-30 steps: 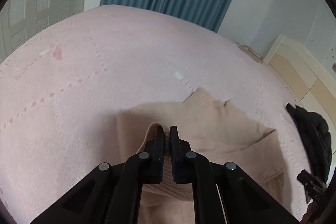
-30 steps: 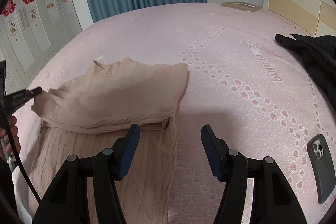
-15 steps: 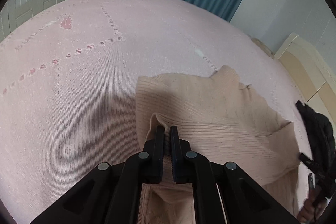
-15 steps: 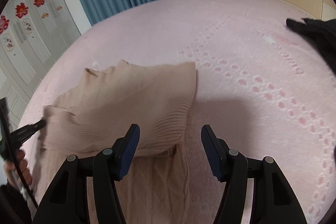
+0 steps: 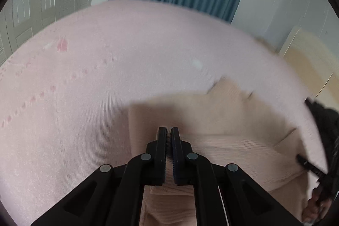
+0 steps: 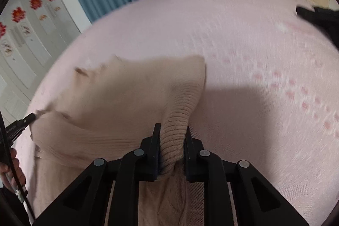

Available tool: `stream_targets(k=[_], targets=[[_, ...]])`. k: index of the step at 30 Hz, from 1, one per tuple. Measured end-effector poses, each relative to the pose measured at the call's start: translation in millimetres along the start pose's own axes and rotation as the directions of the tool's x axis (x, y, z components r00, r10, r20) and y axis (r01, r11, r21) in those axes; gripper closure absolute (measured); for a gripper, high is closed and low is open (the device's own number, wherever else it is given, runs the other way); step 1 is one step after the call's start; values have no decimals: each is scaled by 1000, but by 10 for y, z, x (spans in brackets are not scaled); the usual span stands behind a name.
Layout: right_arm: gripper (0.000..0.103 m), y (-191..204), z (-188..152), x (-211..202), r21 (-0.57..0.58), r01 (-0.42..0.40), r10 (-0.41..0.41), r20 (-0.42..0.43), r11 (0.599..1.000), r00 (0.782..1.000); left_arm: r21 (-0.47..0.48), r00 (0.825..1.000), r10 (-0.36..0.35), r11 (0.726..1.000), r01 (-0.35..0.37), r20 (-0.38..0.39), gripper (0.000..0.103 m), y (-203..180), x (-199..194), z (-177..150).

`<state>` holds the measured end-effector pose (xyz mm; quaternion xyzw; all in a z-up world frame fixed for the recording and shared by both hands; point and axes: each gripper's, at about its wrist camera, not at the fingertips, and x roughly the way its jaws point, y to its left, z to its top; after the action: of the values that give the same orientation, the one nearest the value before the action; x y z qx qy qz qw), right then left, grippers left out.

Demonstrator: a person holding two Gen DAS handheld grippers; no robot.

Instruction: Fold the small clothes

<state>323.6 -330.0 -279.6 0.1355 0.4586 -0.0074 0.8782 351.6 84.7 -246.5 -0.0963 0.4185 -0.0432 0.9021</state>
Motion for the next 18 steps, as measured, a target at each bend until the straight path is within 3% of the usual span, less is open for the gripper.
stream_targets(k=[1, 3, 5, 7, 9, 13, 14, 15, 17, 18], targets=[[82, 2, 14, -22, 3, 5, -5, 7, 1000, 1000, 16, 1000, 16, 1000, -16, -7, 97, -13, 23, -37], [59, 29, 86, -69, -17, 102, -101, 18, 995, 995, 59, 999, 43, 997, -43, 2, 94, -54, 12, -92], [57, 59, 134, -173, -42, 146, -143, 54, 988, 988, 67, 999, 36, 997, -36, 5, 88, -61, -51, -92], [54, 98, 167, -278, -61, 127, -121, 94, 990, 988, 73, 1000, 18, 997, -18, 13, 67, -57, -112, -77], [39, 179, 207, -297, -107, 104, -93, 103, 989, 990, 71, 1000, 21, 997, -23, 18, 55, -39, -114, -65], [38, 228, 240, -81, -141, 119, -112, 55, 983, 992, -17, 999, 12, 1000, -13, -47, 58, 96, 53, -61], [40, 215, 232, -6, -135, 115, -111, 36, 984, 993, -31, 999, 12, 999, -14, -42, 63, 113, 68, -65], [54, 208, 221, 94, -131, 116, -115, 15, 985, 993, -40, 999, 17, 999, -18, -29, 73, 126, 68, -65], [65, 227, 217, 167, -140, 104, -103, 16, 985, 995, -37, 1000, -1, 999, 1, -11, 84, 122, 42, -47], [91, 204, 209, 86, -154, 95, -91, 34, 983, 995, -35, 1000, -16, 999, 16, 3, 86, 125, 10, -35]])
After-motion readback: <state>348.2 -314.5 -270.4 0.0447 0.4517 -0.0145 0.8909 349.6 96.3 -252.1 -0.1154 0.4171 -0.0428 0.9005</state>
